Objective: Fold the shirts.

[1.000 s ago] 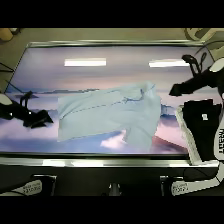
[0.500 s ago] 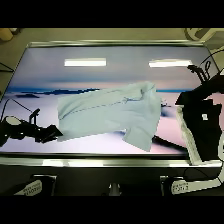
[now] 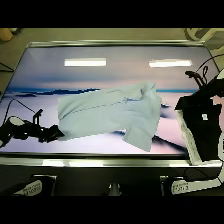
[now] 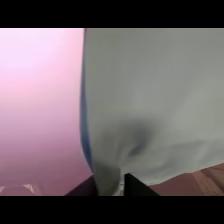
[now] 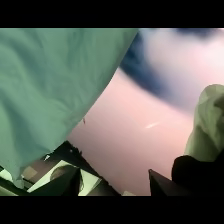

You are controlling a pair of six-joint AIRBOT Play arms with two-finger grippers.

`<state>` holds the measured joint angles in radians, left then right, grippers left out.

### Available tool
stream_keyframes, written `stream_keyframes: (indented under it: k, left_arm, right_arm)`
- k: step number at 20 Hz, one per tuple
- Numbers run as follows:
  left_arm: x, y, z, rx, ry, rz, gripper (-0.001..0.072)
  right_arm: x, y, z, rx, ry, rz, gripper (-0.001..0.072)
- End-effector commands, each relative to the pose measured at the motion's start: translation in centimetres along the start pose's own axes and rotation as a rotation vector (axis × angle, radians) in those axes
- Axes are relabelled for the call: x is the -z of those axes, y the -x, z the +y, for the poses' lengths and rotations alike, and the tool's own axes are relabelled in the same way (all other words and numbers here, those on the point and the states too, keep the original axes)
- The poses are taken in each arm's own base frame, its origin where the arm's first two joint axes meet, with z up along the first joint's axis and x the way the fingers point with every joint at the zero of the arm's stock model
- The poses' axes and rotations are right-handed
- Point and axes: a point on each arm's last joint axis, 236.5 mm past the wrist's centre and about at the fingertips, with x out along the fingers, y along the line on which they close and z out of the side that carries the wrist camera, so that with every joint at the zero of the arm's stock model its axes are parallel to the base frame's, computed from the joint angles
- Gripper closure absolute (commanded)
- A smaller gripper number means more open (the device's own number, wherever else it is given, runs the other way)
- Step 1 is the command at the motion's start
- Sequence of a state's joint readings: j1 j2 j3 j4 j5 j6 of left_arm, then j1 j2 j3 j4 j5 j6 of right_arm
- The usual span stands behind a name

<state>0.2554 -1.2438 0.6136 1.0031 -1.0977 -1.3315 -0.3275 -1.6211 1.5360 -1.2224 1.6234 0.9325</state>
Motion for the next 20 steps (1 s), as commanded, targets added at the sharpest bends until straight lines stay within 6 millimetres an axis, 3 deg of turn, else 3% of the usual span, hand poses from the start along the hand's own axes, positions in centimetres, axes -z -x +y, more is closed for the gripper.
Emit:
stream_keyframes:
  k: [1,3,7,10,16,18,19,20]
  left_arm:
    - [0.1,0.0,-0.4,0.009,0.0,0.003,0.0679]
    - [0.1,0.0,-0.4,0.009,-0.001,0.005,0.0679]
    - [0.6,0.1,-0.6,0.015,-0.005,0.024,0.068]
    - [0.4,0.8,-1.0,0.016,-0.023,-0.004,0.068]
    - [0.2,1.3,-1.3,0.018,-0.033,-0.024,0.068]
    - [0.3,1.3,-1.6,0.032,-0.028,-0.023,0.068]
    - [0.2,1.3,-1.7,0.036,-0.026,-0.023,0.068]
    - [0.2,1.4,-1.7,0.036,-0.028,-0.026,0.068]
  right_arm:
    - [1.6,-3.3,2.0,-0.112,0.005,0.041,0.0285]
    - [2.7,-5.8,2.7,-0.128,0.007,0.085,0.0282]
    - [2.8,-10.3,3.1,-0.099,-0.009,0.074,0.0283]
    - [1.4,-11.2,3.1,-0.094,-0.033,0.004,0.0333]
    - [1.5,-13.1,4.1,-0.158,-0.092,-0.013,0.0374]
    - [0.6,-13.1,3.7,-0.145,-0.11,-0.05,0.0516]
    - [0.2,-13.1,3.7,-0.145,-0.117,-0.067,0.0658]
    - [-0.4,-12.9,4.1,-0.16,-0.119,-0.093,0.069]
